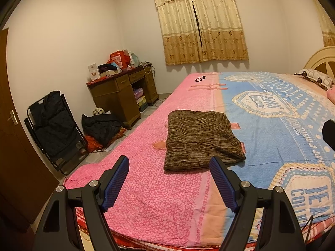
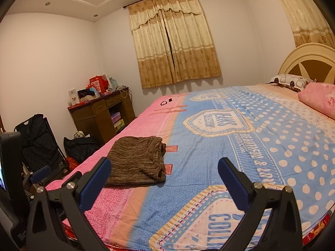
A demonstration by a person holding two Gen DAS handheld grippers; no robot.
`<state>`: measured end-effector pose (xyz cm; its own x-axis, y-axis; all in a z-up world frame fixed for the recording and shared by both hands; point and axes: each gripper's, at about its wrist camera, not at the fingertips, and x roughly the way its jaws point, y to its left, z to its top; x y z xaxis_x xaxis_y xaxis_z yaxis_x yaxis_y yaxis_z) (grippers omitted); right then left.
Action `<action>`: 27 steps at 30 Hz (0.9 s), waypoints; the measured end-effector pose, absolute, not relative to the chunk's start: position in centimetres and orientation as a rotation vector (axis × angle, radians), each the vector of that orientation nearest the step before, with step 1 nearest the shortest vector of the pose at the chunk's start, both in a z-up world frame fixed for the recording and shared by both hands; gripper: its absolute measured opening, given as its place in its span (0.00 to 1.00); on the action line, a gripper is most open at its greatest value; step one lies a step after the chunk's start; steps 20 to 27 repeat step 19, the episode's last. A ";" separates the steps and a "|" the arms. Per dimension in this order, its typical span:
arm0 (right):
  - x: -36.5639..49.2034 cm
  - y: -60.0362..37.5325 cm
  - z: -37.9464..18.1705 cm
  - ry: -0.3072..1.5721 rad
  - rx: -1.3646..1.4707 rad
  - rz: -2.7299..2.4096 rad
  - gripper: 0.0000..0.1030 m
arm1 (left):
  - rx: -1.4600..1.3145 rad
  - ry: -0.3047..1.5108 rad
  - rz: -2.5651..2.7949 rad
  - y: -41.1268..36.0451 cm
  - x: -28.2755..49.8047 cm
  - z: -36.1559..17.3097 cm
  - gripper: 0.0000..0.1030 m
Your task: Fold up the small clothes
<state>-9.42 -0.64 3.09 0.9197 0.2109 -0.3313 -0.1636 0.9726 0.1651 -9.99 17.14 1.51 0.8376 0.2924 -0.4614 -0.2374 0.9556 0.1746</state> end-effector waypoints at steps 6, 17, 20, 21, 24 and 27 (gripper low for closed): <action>-9.7 -0.2 3.0 0.356 0.137 0.192 1.00 | 0.173 0.509 0.307 16.5 -9.9 1.2 0.78; -9.7 0.3 2.9 0.366 0.145 0.192 1.00 | 0.104 0.537 0.232 16.9 -9.5 0.9 0.78; -9.6 0.2 2.9 0.366 0.154 0.186 1.00 | 0.100 0.547 0.230 17.0 -9.4 0.8 0.78; -9.6 0.2 2.9 0.366 0.154 0.186 1.00 | 0.100 0.547 0.230 17.0 -9.4 0.8 0.78; -9.6 0.2 2.9 0.366 0.154 0.186 1.00 | 0.100 0.547 0.230 17.0 -9.4 0.8 0.78; -9.6 0.2 2.9 0.366 0.154 0.186 1.00 | 0.100 0.547 0.230 17.0 -9.4 0.8 0.78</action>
